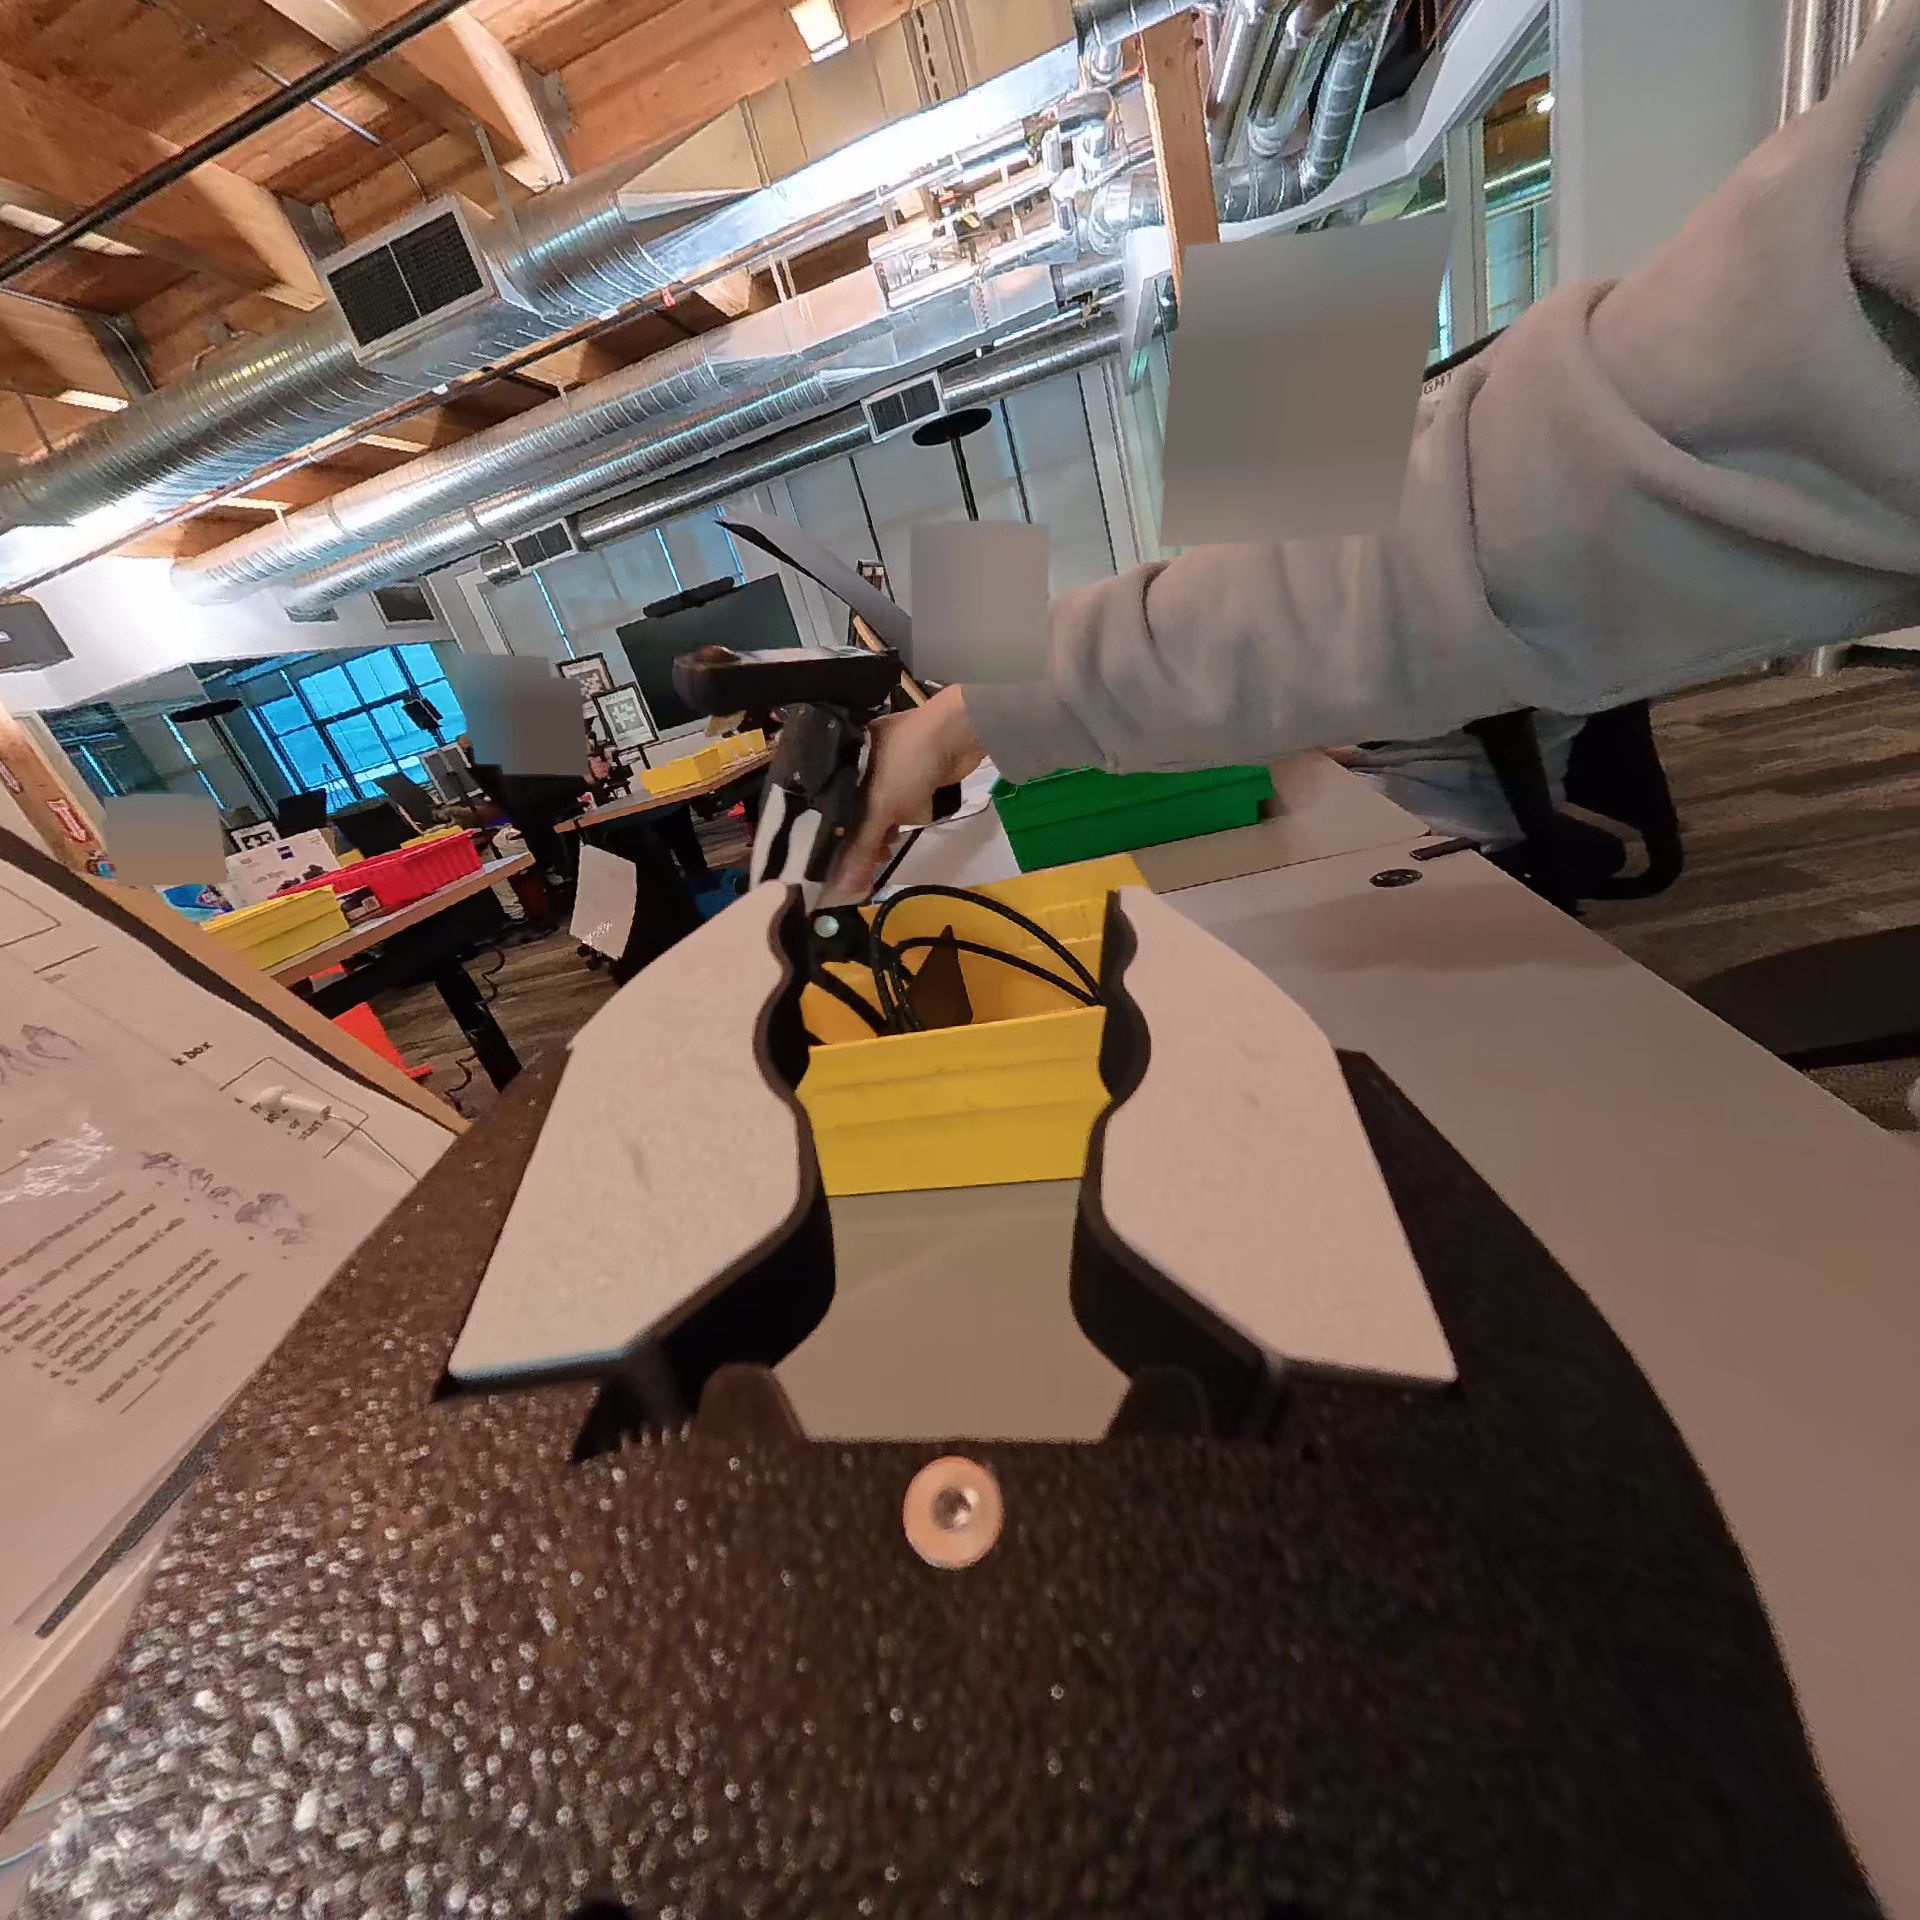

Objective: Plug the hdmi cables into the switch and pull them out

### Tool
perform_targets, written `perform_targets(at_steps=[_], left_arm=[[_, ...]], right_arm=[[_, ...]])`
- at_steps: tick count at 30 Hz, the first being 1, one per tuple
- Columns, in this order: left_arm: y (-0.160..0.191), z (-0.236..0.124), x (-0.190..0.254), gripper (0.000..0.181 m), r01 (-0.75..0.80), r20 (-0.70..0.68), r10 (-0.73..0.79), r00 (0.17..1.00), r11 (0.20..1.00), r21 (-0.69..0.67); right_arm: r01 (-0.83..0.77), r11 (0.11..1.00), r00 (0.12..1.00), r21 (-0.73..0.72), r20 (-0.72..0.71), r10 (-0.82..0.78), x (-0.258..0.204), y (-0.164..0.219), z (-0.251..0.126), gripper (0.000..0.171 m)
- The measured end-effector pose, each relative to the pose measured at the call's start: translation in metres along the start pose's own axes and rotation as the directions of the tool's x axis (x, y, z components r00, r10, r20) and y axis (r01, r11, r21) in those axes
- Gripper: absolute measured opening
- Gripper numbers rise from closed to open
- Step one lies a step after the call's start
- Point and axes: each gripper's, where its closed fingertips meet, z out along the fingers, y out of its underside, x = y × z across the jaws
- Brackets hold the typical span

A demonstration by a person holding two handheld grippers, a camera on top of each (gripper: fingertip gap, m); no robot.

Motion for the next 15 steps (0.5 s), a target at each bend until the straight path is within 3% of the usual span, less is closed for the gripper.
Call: perform_targets(at_steps=[2, 5, 7, 10, 12, 15], left_arm=[[0.003, 0.003, 0.003, 0.053, 0.0, -0.011, 0.0, 1.0, 1.0, -0.011], [0.006, 0.007, 0.006, 0.053, -0.003, -0.025, 0.002, 1.0, 1.0, -0.029], [0.006, 0.008, 0.008, 0.054, -0.012, -0.034, 0.01, 0.999, 0.999, -0.04], [0.006, 0.006, 0.008, 0.054, -0.013, -0.035, 0.011, 0.999, 0.999, -0.04], [0.006, 0.006, 0.006, 0.053, 0.006, -0.034, -0.006, 0.999, 1.0, -0.026], [0.006, 0.006, 0.006, 0.053, 0.024, -0.033, -0.024, 0.999, 1.0, -0.006]], right_arm=[[0.006, 0.996, 0.999, 0.094, -0.052, -0.001, 0.0, -0.018, 0.005, 0.022], [0.019, 0.993, 0.984, -0.117, -0.173, -0.04, 0.019, 0.002, 0.018, 0.036], [0.057, 0.988, 0.967, -0.146, -0.239, -0.091, 0.031, 0.004, 0.012, 0.047], [0.042, 0.989, 0.923, -0.139, -0.374, -0.092, 0.053, 0.001, -0.014, 0.049], [0.013, 0.992, 0.925, -0.124, -0.374, -0.059, 0.053, 0.002, -0.027, 0.062], [-0.028, 0.999, 0.934, -0.016, -0.356, 0.02, 0.039, -0.003, -0.047, 0.068]])
